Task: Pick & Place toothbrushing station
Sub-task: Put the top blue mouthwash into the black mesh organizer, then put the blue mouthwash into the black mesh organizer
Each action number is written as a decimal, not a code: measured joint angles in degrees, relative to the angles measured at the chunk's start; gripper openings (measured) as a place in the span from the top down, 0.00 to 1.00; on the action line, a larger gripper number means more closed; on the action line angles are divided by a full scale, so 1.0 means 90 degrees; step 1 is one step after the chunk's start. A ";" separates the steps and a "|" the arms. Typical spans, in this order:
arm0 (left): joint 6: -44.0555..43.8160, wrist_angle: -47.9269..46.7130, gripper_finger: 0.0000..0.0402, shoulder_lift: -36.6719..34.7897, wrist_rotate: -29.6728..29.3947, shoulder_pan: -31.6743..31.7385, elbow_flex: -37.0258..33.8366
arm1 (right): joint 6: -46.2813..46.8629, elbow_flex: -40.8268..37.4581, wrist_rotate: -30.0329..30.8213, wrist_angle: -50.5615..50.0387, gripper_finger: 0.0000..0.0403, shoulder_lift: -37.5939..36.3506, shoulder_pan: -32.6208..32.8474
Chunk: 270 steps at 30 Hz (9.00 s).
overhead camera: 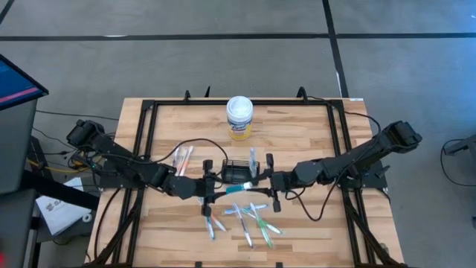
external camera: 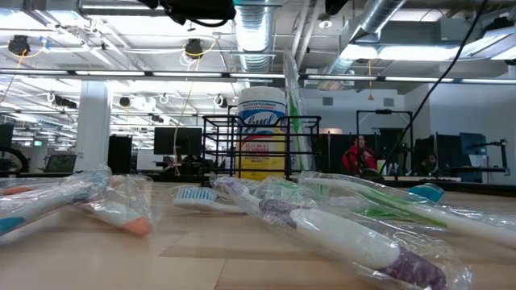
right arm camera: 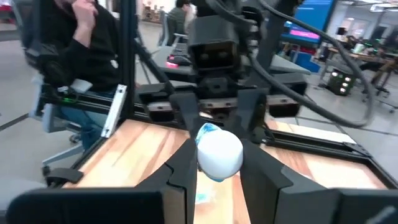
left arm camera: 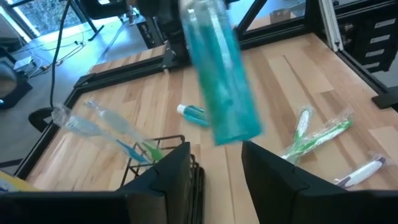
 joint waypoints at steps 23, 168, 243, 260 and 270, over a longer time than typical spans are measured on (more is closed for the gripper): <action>-0.0673 -0.1416 0.64 -0.0515 -0.0170 -0.0012 0.0000 | 0.1534 0.0931 0.0156 -0.3020 0.80 -0.0108 -0.0795; -0.0996 -0.1419 0.64 -0.0510 -0.0041 -0.0013 0.0000 | 0.4228 0.0888 0.0112 -0.9066 0.80 0.0570 -0.0322; -0.1001 -0.1419 0.64 -0.0512 -0.0044 -0.0012 0.0000 | 0.2982 -0.0590 -0.0127 -0.6310 0.48 0.0426 -0.0569; -0.1002 -0.1416 0.64 -0.0512 -0.0044 -0.0012 0.0000 | 0.2012 -0.0591 -0.0276 -0.6101 0.48 0.0424 -0.0509; -0.0996 -0.1416 0.64 -0.0512 -0.0044 -0.0012 0.0000 | 0.0873 -0.0593 -0.0286 -0.6104 0.48 0.0421 -0.0666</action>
